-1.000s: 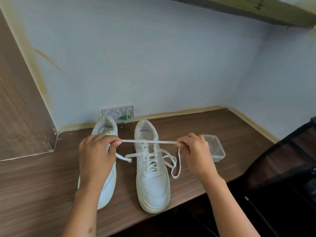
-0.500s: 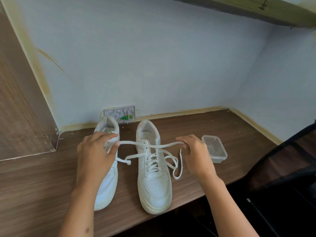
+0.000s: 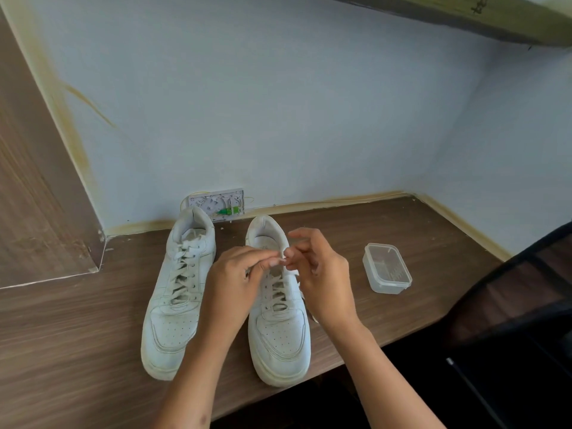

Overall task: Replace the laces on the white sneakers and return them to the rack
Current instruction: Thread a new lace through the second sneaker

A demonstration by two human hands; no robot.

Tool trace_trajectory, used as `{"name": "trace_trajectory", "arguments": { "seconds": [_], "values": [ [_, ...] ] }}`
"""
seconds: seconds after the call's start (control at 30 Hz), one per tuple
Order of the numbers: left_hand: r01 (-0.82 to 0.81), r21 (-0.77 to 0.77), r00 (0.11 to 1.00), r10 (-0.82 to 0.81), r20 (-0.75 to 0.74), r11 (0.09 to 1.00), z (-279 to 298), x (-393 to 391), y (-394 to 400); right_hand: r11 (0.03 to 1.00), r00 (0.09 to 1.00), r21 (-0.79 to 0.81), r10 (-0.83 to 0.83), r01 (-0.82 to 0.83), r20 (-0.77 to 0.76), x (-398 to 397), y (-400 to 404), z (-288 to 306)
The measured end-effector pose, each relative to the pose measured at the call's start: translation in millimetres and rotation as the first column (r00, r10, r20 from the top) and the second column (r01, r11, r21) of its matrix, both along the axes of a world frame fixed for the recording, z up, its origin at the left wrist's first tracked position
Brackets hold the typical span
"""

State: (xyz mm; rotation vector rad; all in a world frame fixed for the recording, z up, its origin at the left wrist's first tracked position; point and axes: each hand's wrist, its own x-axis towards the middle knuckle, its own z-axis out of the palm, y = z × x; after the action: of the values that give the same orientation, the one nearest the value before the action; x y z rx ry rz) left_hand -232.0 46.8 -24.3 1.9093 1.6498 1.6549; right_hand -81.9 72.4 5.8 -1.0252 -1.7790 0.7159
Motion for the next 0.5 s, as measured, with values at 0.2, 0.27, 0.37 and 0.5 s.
{"name": "trace_trajectory", "arguments": {
  "seconds": [0.2, 0.27, 0.37, 0.5],
  "values": [
    [-0.115, -0.032, 0.978, 0.107, -0.181, 0.993, -16.3, 0.6, 10.0, 0.986, 0.973, -0.088, -0.124, 0.143, 0.193, 5.6, 9.1, -13.5],
    [-0.145, -0.001, 0.961, 0.141, -0.24, 0.989, -16.7, 4.0, 13.4, 0.982, 0.943, -0.101, -0.121, 0.159, 0.31, 2.7, 8.7, -17.3],
    [-0.166, 0.016, 0.94, 0.163, -0.3, 0.986, -18.3, 7.2, 19.0, 0.984, 0.913, -0.073, -0.124, 0.164, 0.389, -3.6, 9.3, -22.2],
    [-0.203, 0.022, 0.903, 0.196, -0.382, 0.979, -19.9, 10.6, 21.2, 0.981, 0.956, -0.126, -0.107, 0.146, 0.271, -5.6, 9.5, -21.4]
  ]
}}
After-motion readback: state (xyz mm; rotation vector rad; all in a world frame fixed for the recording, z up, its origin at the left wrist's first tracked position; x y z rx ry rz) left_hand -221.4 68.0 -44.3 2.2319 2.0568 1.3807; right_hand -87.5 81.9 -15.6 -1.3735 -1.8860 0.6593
